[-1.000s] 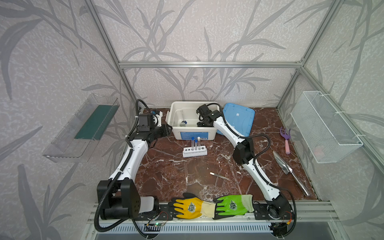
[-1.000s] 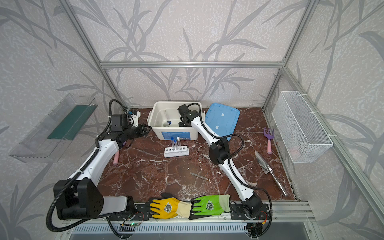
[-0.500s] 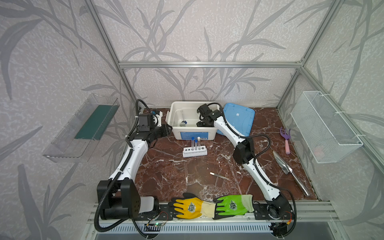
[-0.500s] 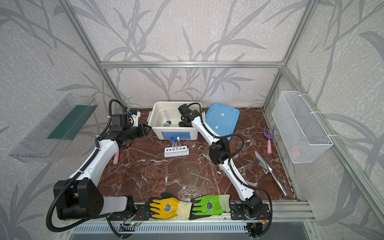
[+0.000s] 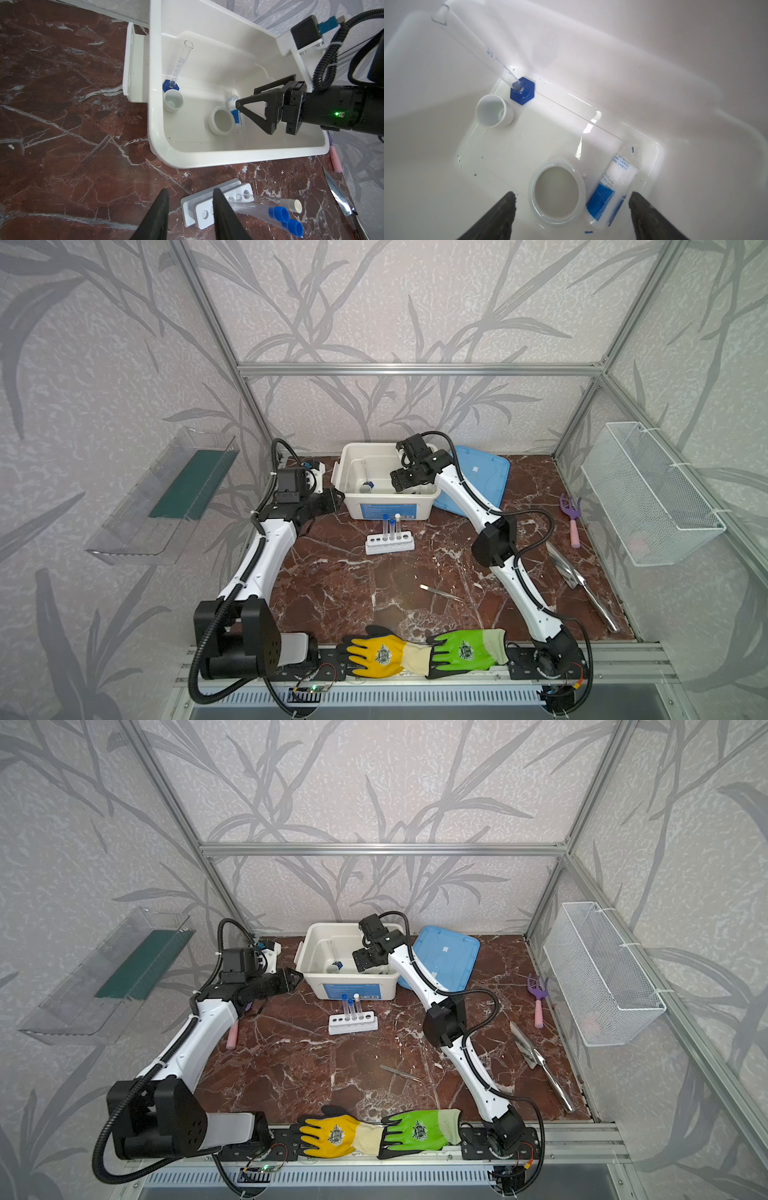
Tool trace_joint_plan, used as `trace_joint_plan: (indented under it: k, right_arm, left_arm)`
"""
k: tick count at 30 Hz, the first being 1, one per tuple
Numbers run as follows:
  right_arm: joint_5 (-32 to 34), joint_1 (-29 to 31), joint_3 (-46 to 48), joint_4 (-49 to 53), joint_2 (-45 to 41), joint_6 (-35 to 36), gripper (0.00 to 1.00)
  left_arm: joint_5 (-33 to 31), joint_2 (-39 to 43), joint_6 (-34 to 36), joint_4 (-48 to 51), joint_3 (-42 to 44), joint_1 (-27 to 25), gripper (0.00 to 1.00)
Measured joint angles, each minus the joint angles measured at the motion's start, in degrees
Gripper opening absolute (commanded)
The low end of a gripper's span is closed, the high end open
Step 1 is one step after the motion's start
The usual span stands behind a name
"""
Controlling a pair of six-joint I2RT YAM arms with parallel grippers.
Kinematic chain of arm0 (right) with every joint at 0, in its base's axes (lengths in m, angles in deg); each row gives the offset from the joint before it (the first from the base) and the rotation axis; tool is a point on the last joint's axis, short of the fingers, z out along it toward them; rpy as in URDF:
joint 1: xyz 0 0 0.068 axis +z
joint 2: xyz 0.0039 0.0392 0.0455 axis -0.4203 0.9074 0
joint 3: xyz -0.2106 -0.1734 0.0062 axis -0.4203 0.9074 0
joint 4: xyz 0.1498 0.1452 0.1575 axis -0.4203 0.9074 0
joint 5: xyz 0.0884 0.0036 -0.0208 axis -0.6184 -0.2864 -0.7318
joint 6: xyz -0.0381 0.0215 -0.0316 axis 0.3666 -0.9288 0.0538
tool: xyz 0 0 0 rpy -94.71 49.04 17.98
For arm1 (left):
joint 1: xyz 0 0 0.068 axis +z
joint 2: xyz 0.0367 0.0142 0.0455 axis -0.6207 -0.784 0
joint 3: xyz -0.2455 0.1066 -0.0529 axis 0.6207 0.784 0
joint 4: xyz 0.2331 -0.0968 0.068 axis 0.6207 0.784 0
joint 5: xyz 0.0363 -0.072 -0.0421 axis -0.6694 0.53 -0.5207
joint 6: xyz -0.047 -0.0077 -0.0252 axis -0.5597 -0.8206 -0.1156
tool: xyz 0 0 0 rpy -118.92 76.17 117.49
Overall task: Organize the chemistry lab equipment
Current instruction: 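Withdraw the right gripper from the tub toward the steel tweezers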
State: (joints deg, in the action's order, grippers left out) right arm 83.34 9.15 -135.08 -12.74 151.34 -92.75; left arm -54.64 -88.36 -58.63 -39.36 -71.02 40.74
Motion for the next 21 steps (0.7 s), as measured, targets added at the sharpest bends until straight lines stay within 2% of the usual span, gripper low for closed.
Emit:
trace_joint_plan:
  k: [8,15,18,21]
  right_arm:
    - [0.42,0.0,-0.55,0.02,-8.15,2.95,0.84]
    - [-1.49,0.0,1.53,3.1,-21.68,7.34,0.8]
    - [-3.04,0.02,6.6,6.21,-28.68,9.66,0.79]
    - [-3.72,0.5,20.79,6.82,-38.58,11.61,0.79]
  left_arm:
    - [0.0,2.67,1.05,-0.24,0.11,0.0,0.42]
    - [-0.39,9.92,1.99,-1.68,0.39,0.22,0.48]
    - [-0.22,12.96,2.21,-2.64,0.57,0.2,0.49]
    - [-0.28,15.17,2.25,-2.93,0.96,-0.09,0.5]
